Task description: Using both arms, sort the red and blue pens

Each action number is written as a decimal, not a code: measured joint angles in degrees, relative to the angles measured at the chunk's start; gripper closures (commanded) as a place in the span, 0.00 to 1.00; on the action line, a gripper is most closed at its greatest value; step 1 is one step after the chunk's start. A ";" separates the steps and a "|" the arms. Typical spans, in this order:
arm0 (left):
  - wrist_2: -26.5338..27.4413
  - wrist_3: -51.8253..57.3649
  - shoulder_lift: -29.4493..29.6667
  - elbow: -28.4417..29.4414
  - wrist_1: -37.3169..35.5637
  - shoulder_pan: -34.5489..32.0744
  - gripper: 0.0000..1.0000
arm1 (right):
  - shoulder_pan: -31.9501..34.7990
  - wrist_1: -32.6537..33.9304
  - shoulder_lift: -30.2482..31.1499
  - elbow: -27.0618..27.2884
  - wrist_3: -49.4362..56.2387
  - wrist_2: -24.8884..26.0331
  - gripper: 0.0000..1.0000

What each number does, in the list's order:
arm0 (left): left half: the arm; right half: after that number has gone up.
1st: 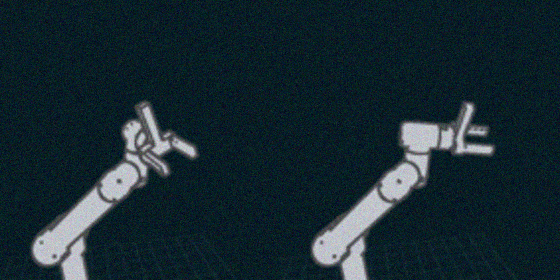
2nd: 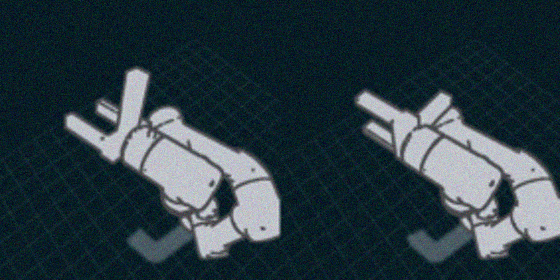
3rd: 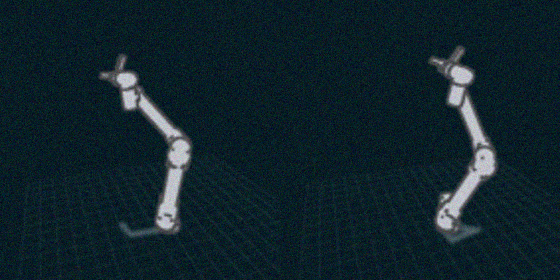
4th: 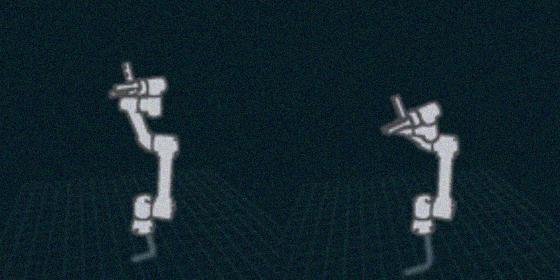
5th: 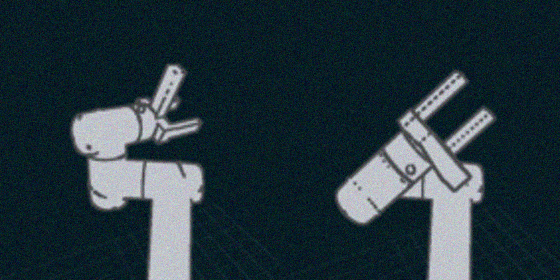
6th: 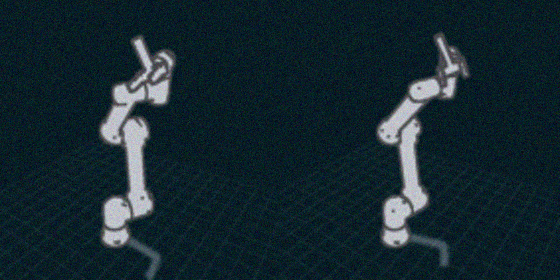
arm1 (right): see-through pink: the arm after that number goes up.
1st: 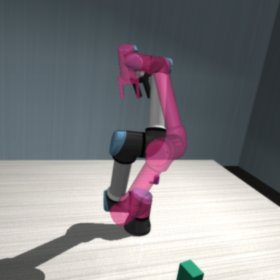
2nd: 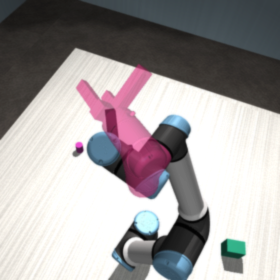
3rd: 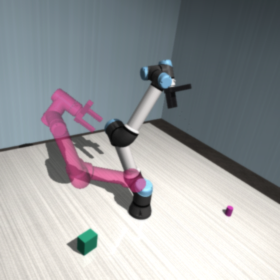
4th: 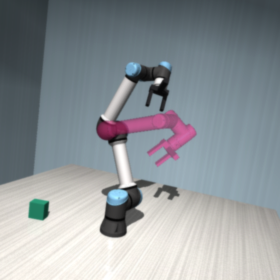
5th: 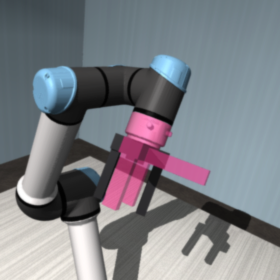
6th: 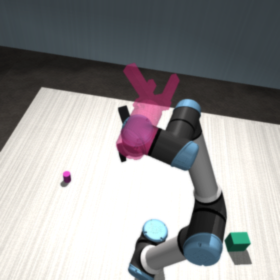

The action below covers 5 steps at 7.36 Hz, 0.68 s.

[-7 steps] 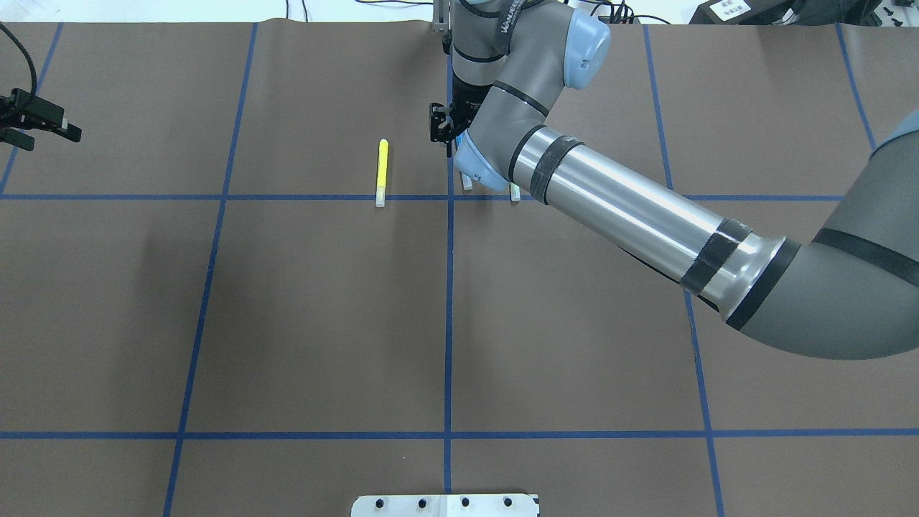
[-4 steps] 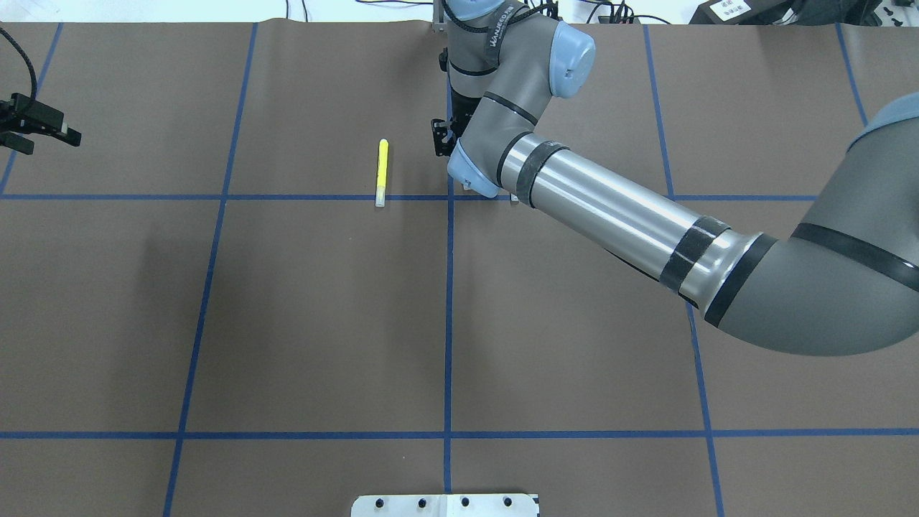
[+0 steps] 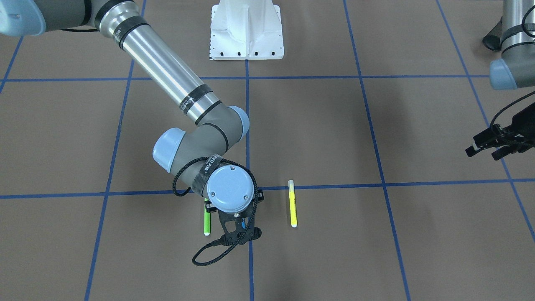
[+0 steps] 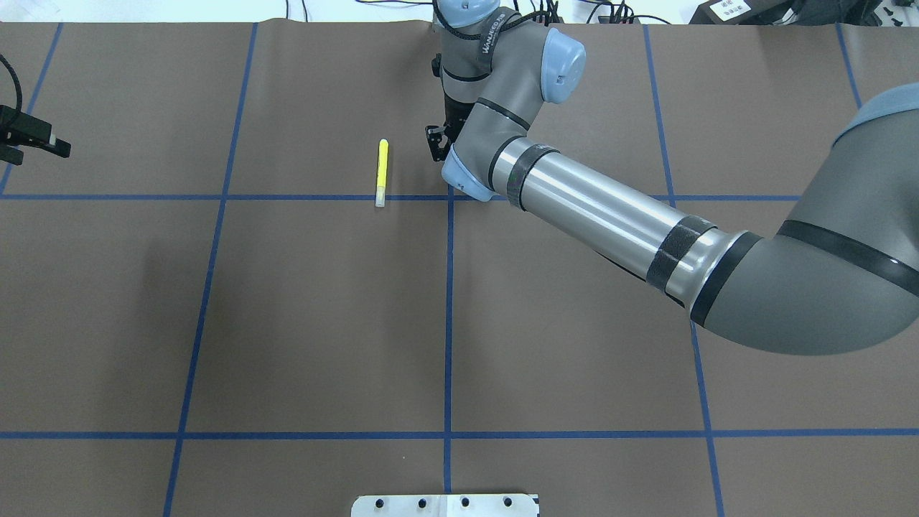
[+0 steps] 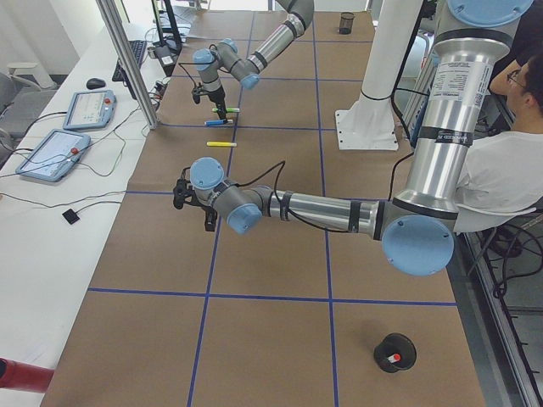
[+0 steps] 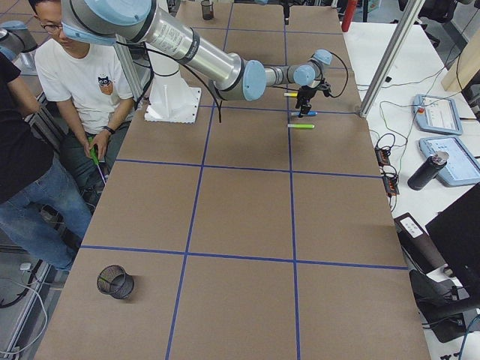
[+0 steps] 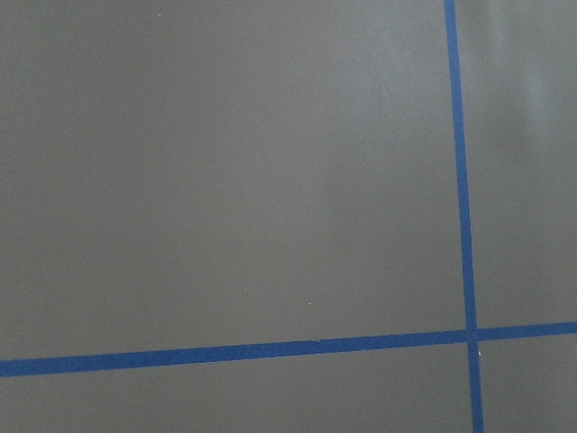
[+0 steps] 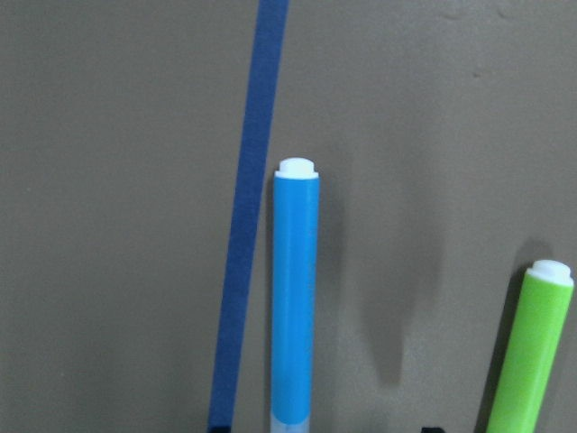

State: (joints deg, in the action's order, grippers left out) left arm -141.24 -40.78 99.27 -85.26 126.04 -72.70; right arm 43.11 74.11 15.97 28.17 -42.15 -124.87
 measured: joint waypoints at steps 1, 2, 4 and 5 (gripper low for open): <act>0.00 0.00 -0.48 -0.71 0.00 -0.04 0.01 | -0.30 -0.90 -0.03 -0.21 -0.02 0.57 0.30; 0.00 0.00 -0.70 -1.06 0.00 -0.09 0.01 | -0.47 -2.14 -0.05 -0.41 -0.03 1.49 0.30; 0.00 0.05 -0.81 -1.45 0.00 -0.15 0.01 | -0.54 -5.31 -0.06 -1.28 -0.15 3.64 0.33; -0.02 0.07 -0.86 -1.60 0.00 -0.19 0.01 | -0.56 -6.40 -0.06 -1.69 -0.21 4.57 0.35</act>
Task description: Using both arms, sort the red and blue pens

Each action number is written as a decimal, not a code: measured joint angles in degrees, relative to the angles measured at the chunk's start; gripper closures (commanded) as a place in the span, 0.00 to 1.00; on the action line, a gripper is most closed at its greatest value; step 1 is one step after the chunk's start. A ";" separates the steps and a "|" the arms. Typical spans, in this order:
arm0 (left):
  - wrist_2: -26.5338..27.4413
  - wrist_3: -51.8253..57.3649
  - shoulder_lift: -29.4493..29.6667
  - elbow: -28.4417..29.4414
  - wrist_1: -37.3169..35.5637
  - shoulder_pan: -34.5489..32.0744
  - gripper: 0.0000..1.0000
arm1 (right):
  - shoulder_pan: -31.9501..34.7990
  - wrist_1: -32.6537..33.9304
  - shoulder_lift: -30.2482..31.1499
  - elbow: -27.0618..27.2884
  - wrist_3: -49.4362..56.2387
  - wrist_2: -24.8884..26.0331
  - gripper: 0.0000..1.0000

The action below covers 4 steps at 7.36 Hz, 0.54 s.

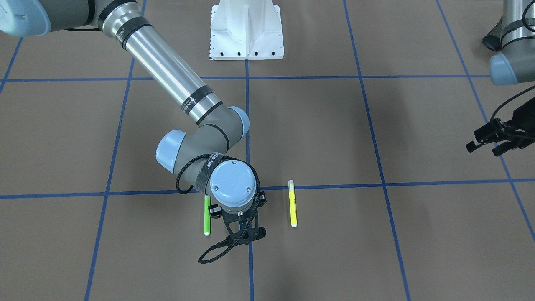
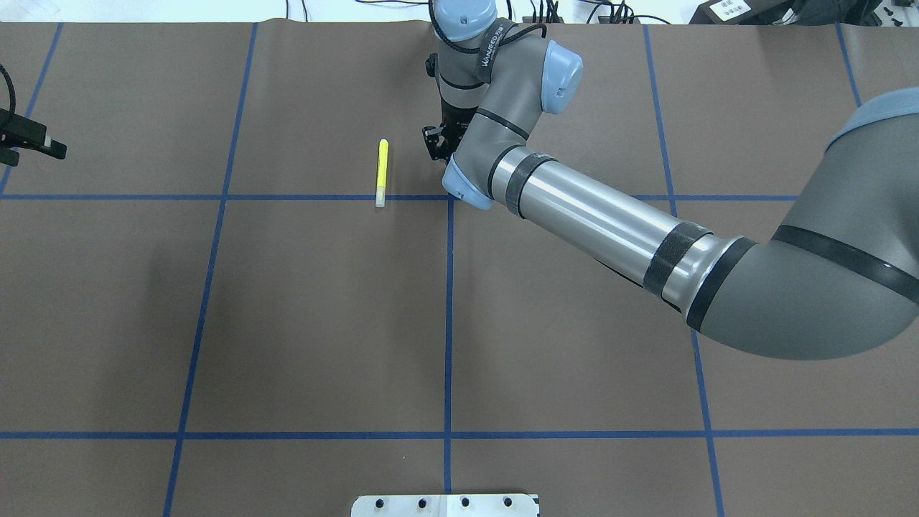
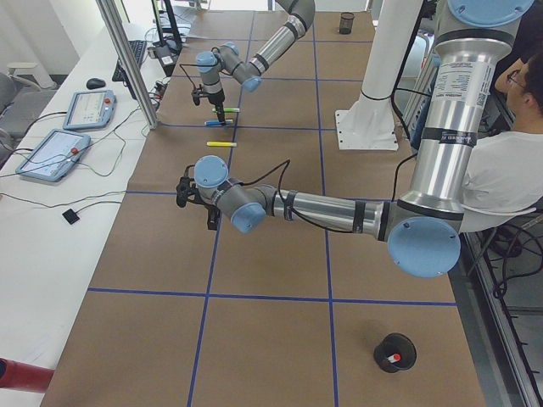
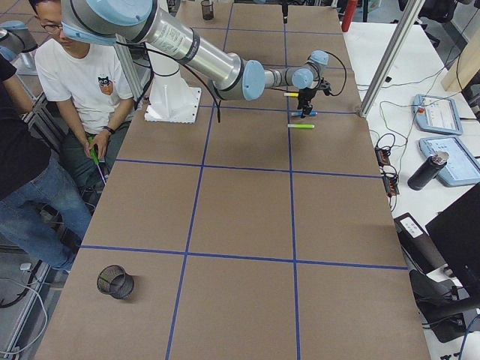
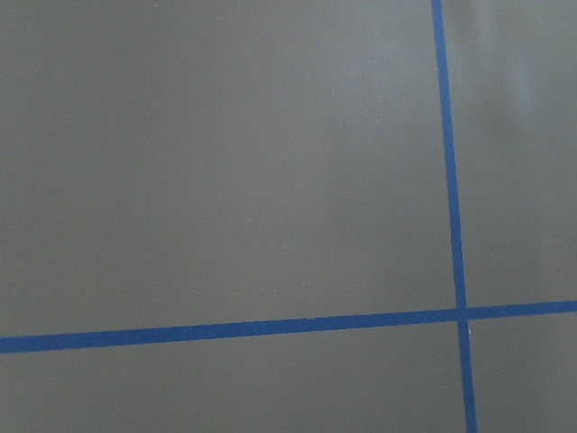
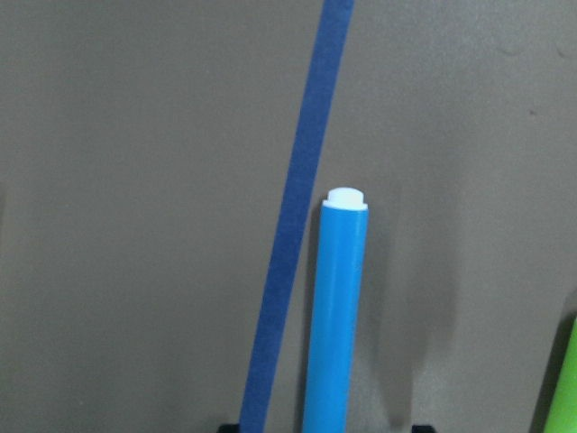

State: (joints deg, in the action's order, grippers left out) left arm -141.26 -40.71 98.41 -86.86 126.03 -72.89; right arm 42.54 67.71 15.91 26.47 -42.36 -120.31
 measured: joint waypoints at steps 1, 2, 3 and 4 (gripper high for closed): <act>-0.04 0.01 -0.18 -0.30 -0.02 -0.03 0.01 | 0.00 -0.87 0.00 -0.36 -0.09 0.76 0.44; -0.06 0.01 -0.55 -0.78 -0.06 -0.04 0.01 | 0.00 -1.43 0.00 -0.59 -0.20 1.11 0.65; -0.06 0.01 -0.89 -1.23 -0.07 -0.06 0.01 | -0.01 -1.69 0.00 -0.67 -0.24 1.24 0.81; -0.07 0.01 -1.16 -1.65 -0.08 -0.09 0.01 | 0.00 -1.81 -0.03 -0.68 -0.26 1.28 0.88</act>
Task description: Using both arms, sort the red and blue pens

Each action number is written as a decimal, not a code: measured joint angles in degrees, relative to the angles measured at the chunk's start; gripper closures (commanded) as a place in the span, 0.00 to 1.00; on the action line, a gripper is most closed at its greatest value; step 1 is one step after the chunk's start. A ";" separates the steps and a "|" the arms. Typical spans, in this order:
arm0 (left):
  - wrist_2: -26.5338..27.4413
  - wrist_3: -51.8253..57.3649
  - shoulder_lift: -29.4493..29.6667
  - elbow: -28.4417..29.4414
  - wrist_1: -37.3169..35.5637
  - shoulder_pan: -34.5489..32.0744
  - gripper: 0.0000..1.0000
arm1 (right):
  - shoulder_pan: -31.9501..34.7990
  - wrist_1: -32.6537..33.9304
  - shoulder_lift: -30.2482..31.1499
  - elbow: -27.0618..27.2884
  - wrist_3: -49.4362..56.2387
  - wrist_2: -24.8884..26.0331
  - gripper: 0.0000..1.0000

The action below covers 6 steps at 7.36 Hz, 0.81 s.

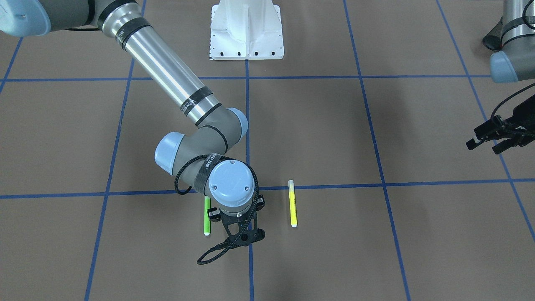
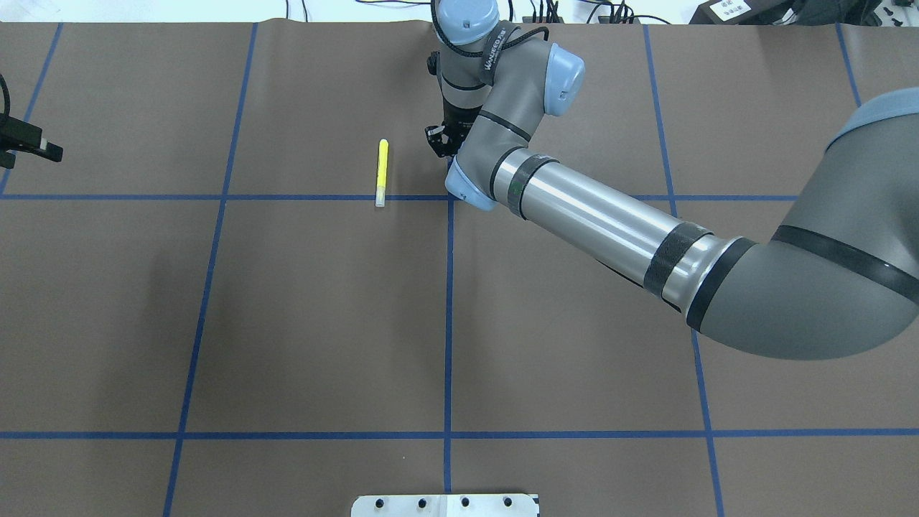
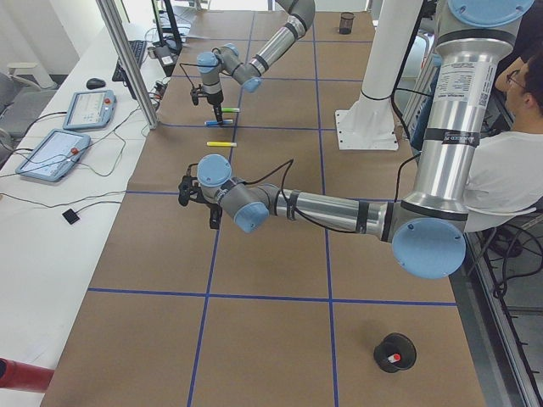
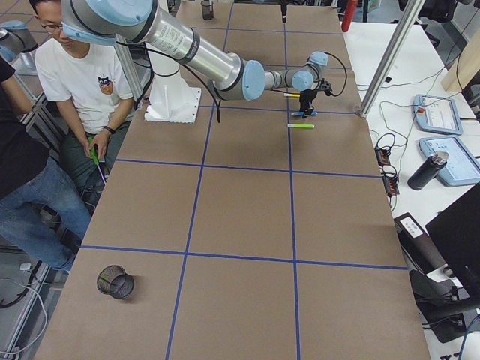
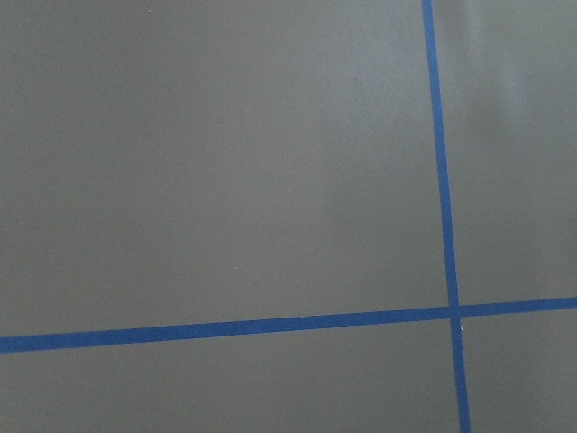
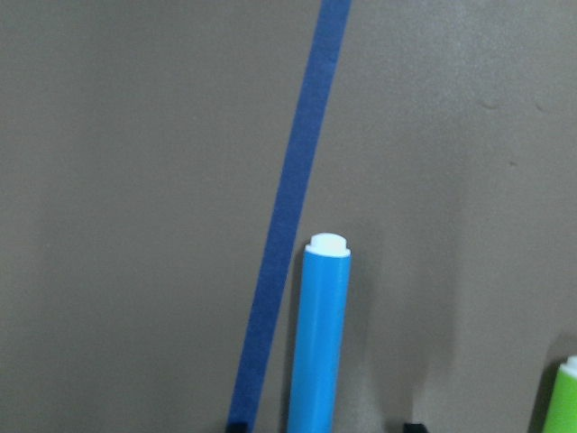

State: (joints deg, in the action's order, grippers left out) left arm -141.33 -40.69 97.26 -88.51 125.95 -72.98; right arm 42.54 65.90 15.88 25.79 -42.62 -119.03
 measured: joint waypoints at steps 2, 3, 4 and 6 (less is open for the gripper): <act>-0.02 0.00 -0.19 -0.44 0.00 -0.04 0.01 | 0.00 -0.07 -0.05 -0.01 -0.01 0.12 1.00; -0.06 0.00 -0.34 -0.64 -0.03 -0.05 0.01 | 0.00 -0.07 -0.05 -0.02 -0.01 0.21 1.00; -0.08 -0.02 -0.60 -0.92 -0.09 -0.06 0.01 | 0.09 -0.06 -0.35 0.03 -0.03 0.26 1.00; -0.14 -0.07 -0.95 -1.75 -0.24 -0.06 0.01 | 0.90 0.50 -1.02 1.88 -1.32 0.28 1.00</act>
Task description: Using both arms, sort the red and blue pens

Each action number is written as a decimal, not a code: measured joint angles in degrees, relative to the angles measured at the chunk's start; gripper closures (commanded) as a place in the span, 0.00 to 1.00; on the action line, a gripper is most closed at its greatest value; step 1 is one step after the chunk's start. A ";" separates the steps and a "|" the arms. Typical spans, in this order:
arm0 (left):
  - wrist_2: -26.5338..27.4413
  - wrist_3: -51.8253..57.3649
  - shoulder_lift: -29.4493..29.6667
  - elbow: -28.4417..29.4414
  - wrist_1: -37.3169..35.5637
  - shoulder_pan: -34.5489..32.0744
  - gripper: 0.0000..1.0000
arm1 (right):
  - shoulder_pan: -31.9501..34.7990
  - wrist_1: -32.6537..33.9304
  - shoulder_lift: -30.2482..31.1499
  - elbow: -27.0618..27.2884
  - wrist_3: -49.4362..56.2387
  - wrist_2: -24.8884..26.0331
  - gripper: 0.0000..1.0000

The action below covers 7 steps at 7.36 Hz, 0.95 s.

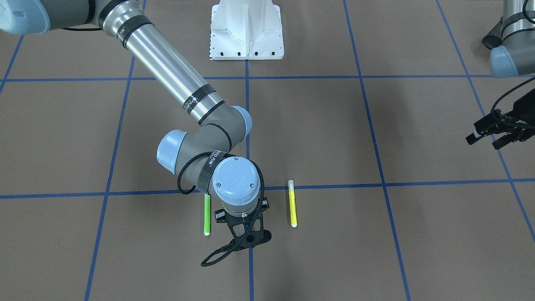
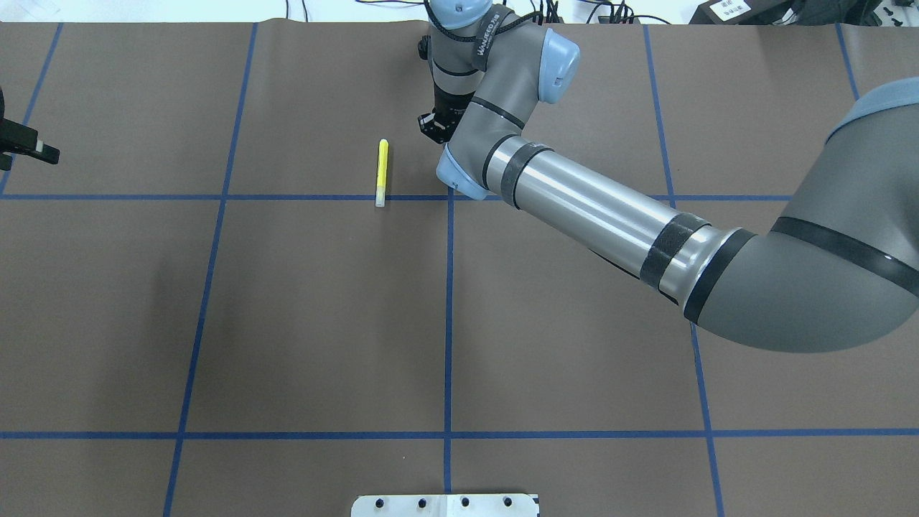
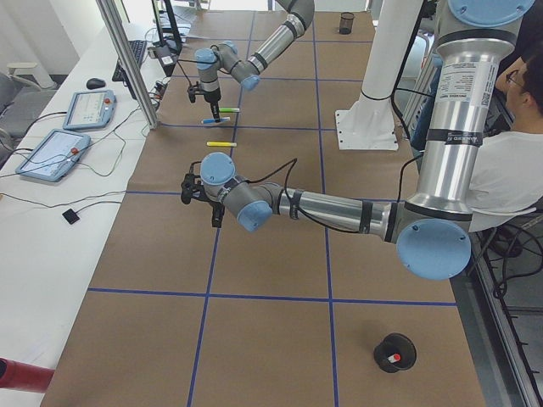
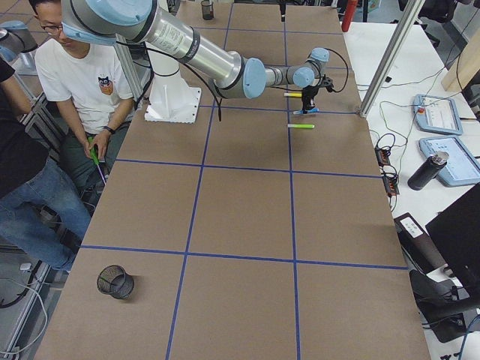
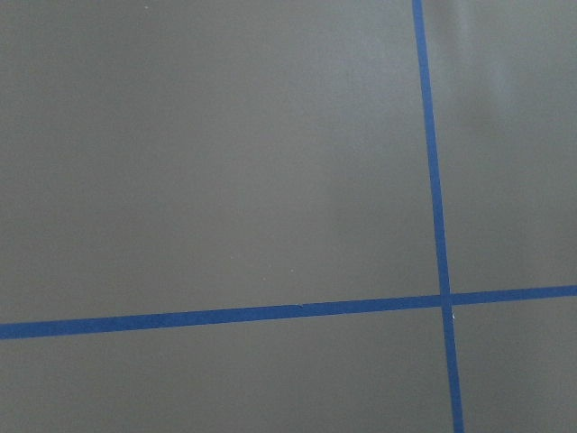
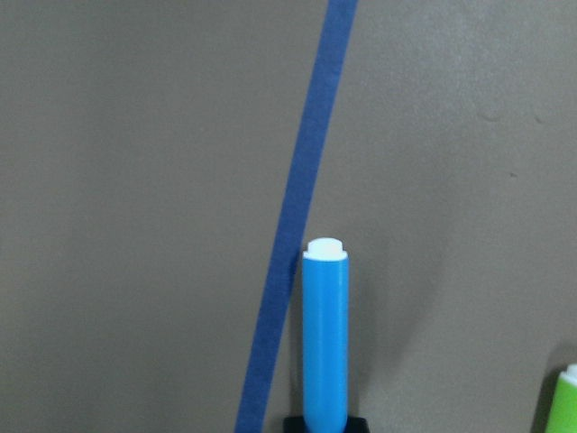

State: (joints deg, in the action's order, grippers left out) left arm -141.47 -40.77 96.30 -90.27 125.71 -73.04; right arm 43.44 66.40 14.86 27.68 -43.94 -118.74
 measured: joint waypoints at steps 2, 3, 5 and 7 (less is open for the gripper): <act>-0.03 -0.01 -0.08 -0.25 -0.10 -0.06 0.01 | 1.00 2.90 5.81 12.31 -4.32 0.04 1.00; -0.03 -0.01 -0.11 -0.33 -0.11 -0.11 0.01 | 1.34 5.80 11.60 22.07 -5.39 0.42 1.00; -0.03 -0.01 -0.14 -0.41 -0.12 -0.16 0.01 | 1.92 10.81 23.27 40.20 -6.23 3.02 1.00; 0.02 -0.01 -0.15 -0.54 -0.12 -0.23 0.01 | 2.80 11.86 35.54 55.33 -6.54 5.73 1.00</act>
State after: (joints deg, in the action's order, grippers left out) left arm -141.45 -40.78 96.15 -90.81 125.59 -73.27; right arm 46.24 78.26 50.40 83.01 -50.48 -113.01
